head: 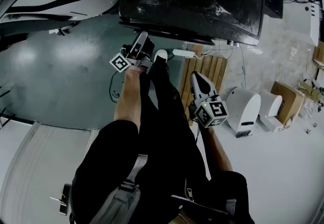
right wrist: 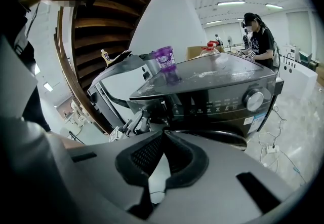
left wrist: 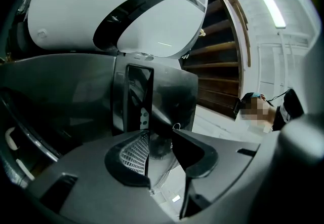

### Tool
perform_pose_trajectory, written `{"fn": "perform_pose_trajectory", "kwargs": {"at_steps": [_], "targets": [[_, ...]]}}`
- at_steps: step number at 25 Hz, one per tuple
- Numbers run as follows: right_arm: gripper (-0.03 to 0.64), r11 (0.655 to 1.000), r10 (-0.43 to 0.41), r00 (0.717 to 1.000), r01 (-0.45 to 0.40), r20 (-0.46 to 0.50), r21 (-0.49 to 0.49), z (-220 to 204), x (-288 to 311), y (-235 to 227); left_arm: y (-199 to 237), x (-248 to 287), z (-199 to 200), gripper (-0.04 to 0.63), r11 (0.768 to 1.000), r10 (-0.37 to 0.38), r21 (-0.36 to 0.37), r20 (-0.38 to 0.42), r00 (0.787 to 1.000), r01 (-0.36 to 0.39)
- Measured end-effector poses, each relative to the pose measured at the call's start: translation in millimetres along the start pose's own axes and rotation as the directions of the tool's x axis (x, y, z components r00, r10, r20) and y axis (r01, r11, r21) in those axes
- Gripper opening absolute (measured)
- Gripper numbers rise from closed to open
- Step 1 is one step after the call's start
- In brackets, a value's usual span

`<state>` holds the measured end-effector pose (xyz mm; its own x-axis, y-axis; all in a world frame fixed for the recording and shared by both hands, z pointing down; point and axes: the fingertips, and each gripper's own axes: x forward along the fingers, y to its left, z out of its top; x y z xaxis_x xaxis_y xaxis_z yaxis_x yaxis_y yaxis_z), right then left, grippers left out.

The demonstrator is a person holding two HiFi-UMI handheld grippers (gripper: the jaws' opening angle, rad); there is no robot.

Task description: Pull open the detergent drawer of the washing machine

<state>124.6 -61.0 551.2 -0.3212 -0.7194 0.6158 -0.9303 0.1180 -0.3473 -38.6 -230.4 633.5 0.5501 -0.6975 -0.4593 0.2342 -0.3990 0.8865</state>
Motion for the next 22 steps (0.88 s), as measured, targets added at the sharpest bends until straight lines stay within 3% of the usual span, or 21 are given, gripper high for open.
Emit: {"fn": "perform_pose_trajectory", "kwargs": {"at_steps": [22], "targets": [[0.006,1.0,0.002,1.0,-0.002,0.006,0.024,-22,4,22,-19,-36,-19,0.133,1.0,-0.005,-0.025,-0.038,0.999,0.004]]}}
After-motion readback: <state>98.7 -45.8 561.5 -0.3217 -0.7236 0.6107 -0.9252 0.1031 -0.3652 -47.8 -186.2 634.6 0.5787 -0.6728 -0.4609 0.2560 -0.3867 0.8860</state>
